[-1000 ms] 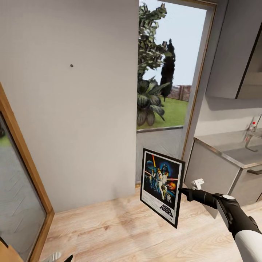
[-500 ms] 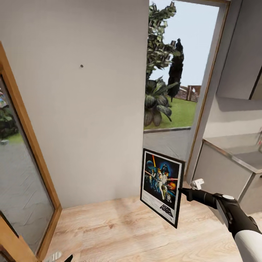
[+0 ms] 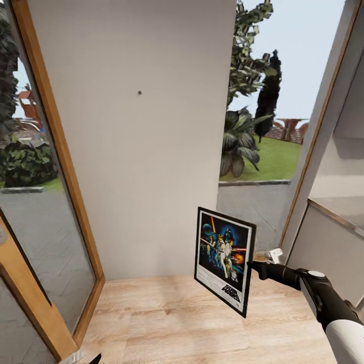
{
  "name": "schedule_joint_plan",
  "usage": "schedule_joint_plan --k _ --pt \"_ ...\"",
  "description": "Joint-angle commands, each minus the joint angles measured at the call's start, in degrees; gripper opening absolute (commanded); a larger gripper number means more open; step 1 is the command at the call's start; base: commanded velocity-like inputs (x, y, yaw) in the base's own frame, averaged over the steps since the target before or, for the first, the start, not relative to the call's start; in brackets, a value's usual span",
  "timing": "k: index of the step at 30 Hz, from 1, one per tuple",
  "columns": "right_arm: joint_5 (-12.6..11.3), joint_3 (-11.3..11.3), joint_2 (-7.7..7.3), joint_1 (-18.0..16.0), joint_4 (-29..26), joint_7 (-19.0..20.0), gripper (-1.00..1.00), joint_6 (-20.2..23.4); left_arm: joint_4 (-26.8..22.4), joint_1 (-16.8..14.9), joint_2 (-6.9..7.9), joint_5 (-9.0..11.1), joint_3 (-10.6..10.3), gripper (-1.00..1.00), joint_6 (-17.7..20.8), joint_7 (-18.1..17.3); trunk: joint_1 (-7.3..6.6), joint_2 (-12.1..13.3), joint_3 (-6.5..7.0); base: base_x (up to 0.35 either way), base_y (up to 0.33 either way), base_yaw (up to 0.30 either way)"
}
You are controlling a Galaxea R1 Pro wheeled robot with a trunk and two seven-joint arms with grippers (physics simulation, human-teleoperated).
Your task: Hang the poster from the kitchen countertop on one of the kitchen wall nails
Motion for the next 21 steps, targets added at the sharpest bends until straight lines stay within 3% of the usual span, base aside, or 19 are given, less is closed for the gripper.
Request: schedule_joint_plan --k 1,19,20,21 --pt "0.26 0.16 0.04 -0.02 -0.09 0.47 -1.00 0.52 0.10 -0.02 0.02 0.13 -0.06 1.00 -0.24 -0.14 0.02 -0.05 -0.03 0.000 0.000 0.074" --pt "0.16 1.26 0.05 -0.02 -0.16 1.63 -1.00 0.71 0.00 0.08 0.28 0.03 -0.22 1.00 -0.09 0.74 0.02 -0.05 -0.03 0.000 0.000 0.019" --pt "0.13 3.88 0.04 -0.02 -0.37 2.18 -1.00 0.92 0.01 0.76 0.24 -0.10 -0.23 1.00 -0.08 2.36 0.02 -0.05 -0.03 0.000 0.000 0.000" --pt "0.11 4.42 0.04 -0.02 -0.48 2.23 -1.00 0.96 0.01 0.86 0.25 -0.13 -0.23 1.00 -0.08 2.54 0.02 -0.05 -0.03 0.000 0.000 0.000"
